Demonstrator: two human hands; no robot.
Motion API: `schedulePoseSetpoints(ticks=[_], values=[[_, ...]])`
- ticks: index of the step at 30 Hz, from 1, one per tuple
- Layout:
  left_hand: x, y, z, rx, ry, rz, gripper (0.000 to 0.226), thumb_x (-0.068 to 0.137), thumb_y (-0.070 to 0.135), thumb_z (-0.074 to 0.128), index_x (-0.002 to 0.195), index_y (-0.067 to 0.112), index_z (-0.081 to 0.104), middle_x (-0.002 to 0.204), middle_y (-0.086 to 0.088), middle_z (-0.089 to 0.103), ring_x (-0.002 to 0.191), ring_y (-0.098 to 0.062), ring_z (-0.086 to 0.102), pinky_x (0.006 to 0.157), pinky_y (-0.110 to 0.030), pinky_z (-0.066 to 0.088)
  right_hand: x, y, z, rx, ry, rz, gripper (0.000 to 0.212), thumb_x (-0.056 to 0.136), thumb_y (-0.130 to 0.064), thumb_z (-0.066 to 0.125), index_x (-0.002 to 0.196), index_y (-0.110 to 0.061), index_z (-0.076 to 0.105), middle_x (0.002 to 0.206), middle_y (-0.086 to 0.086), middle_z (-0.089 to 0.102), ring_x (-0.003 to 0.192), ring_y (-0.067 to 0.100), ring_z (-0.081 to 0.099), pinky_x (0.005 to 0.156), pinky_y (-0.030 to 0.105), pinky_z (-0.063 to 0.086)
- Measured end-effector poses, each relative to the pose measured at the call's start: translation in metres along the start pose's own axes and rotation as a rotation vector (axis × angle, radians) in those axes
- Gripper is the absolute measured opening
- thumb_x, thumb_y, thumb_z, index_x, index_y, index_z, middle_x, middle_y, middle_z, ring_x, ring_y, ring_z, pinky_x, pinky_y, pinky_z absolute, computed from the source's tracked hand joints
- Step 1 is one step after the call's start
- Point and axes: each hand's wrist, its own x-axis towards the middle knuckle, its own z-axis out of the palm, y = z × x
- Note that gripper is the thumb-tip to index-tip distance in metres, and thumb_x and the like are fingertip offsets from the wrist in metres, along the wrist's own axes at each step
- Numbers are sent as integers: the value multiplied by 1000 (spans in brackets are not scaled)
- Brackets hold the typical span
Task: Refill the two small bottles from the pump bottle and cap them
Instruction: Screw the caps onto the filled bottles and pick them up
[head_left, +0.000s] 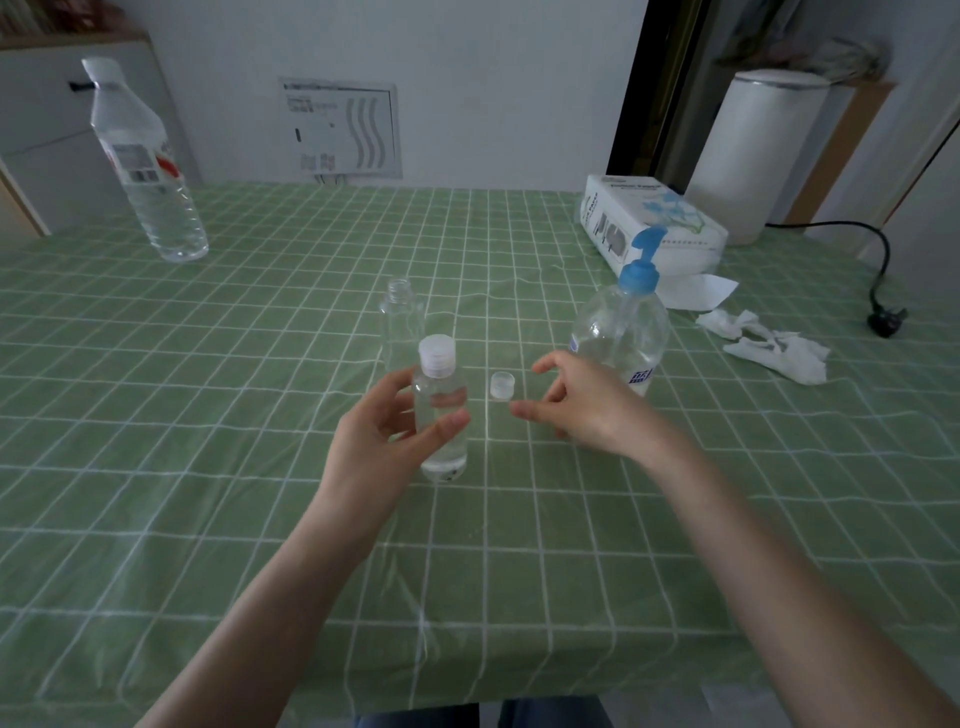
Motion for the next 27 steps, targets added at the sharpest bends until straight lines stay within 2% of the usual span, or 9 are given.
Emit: schedulePoseSetpoints(ticks=[4,6,9,11,13,16,20,22,27], values=[[9,0,4,40,-2,23,43,59,33,72,101,33,63,92,10,74,89,-6,68,79,-18,47,16,2,15,-19,52,64,72,86,-43,67,145,-14,38,129,8,60,114,23,60,94,35,48],[12,-1,3,61,3,33,43,57,36,72,99,36,62,92,11,74,89,-4,68,80,-21,45,22,-1,18,-28,86,53,70,86,-44,68,143,-14,41,131,10,60,118,25,59,98,39,48],[14,-5,4,84,9,36,46,54,40,73,99,35,63,91,12,74,88,-3,67,85,-26,48,27,-3,22,-20,124,13,56,87,-40,68,135,-16,51,102,-1,64,96,18,63,85,33,51],[15,-5,3,113,17,34,49,54,41,73,101,30,64,91,12,74,90,-5,67,94,-36,48,28,-3,25,-4,155,-26,42,89,-35,68,125,-16,59,70,-12,50,62,8,52,62,23,44],[14,-4,1,140,17,21,59,52,43,74,108,25,64,97,9,73,98,-9,66,99,-42,45,28,-3,27,2,171,-37,31,89,-33,69,115,-17,62,60,-10,46,49,7,41,51,21,37],[7,-6,-7,184,-13,-22,69,53,40,77,118,23,59,112,6,68,109,-10,60,101,-36,42,23,-2,25,29,156,-37,25,88,-34,70,106,-19,62,65,-11,49,53,3,45,50,19,34],[-3,-9,-22,55,220,16,21,79,14,68,98,21,62,100,6,68,92,-4,63,89,-27,47,9,2,19,42,103,-53,21,87,-35,69,99,-22,58,78,-17,52,68,-6,49,55,10,33],[4,-11,-30,2,345,7,14,85,13,60,95,22,61,94,7,65,87,-6,61,83,-25,47,0,5,18,70,84,-58,22,87,-35,70,101,-21,60,85,-16,56,74,-7,52,59,9,36],[43,-14,-41,131,280,-79,49,84,26,65,129,24,45,120,4,53,106,-12,53,79,-21,41,-24,12,19,197,103,-86,16,87,-29,72,86,-29,56,90,-15,64,78,0,62,50,7,46]])
